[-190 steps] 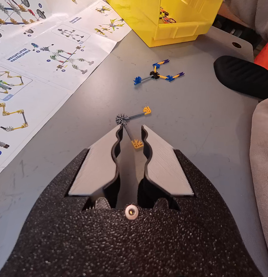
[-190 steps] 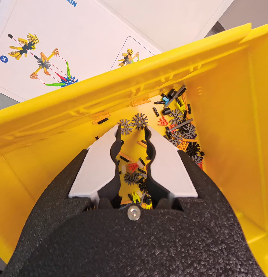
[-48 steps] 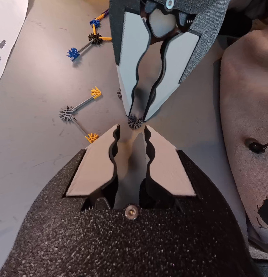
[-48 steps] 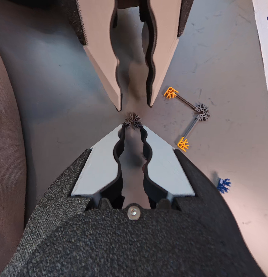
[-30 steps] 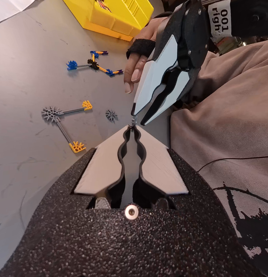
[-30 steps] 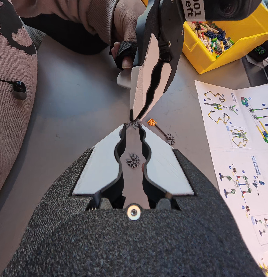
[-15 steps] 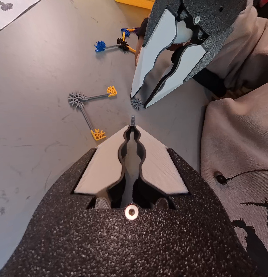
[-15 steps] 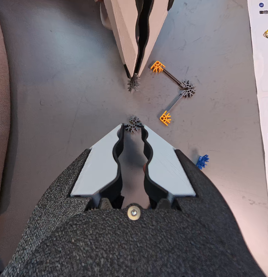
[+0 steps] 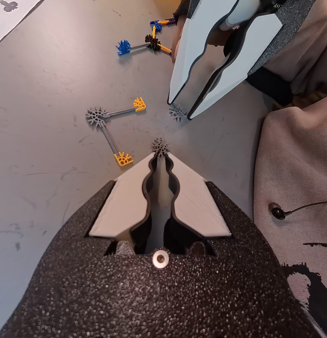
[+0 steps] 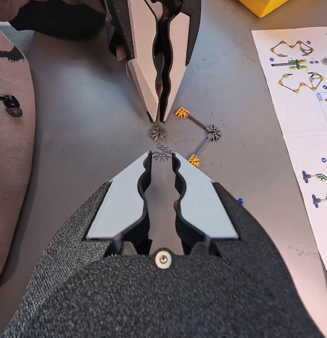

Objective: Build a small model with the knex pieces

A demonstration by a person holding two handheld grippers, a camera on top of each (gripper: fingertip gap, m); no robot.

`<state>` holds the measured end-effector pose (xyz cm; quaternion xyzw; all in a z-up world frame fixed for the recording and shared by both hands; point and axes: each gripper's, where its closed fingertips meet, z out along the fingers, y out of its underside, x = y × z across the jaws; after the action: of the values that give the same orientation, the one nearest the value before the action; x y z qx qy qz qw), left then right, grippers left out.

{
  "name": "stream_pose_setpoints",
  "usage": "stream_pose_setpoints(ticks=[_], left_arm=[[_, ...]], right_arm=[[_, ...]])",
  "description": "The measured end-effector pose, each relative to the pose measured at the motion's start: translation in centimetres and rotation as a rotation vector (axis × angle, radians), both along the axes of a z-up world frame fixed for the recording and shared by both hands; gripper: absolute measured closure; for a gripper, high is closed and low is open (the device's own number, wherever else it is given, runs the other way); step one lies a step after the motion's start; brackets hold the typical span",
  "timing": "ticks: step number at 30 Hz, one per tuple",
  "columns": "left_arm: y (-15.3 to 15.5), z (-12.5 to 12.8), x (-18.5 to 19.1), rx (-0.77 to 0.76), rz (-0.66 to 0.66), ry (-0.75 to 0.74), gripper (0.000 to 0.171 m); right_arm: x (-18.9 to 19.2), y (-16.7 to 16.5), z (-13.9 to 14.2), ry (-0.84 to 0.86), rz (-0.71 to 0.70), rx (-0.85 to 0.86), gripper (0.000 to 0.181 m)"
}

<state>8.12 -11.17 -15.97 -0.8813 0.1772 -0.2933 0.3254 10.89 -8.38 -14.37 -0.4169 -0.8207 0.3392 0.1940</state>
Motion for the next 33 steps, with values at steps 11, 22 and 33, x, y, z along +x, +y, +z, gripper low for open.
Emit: stream_pose_setpoints(ticks=[11, 22, 33], left_arm=[[1.5, 5.6, 0.6, 0.071, 0.079, -0.452, 0.155], [1.9, 5.8, 0.8, 0.198, 0.057, -0.314, 0.168], [0.8, 4.7, 2.1, 0.292, -0.077, -0.071, 0.167]], right_arm=[[-2.0, -0.6, 3.8, 0.255, -0.050, -0.011, 0.160], [-2.2, -0.7, 3.6, 0.223, -0.091, -0.065, 0.160], [-1.4, -2.3, 2.4, 0.104, -0.026, -0.263, 0.178]])
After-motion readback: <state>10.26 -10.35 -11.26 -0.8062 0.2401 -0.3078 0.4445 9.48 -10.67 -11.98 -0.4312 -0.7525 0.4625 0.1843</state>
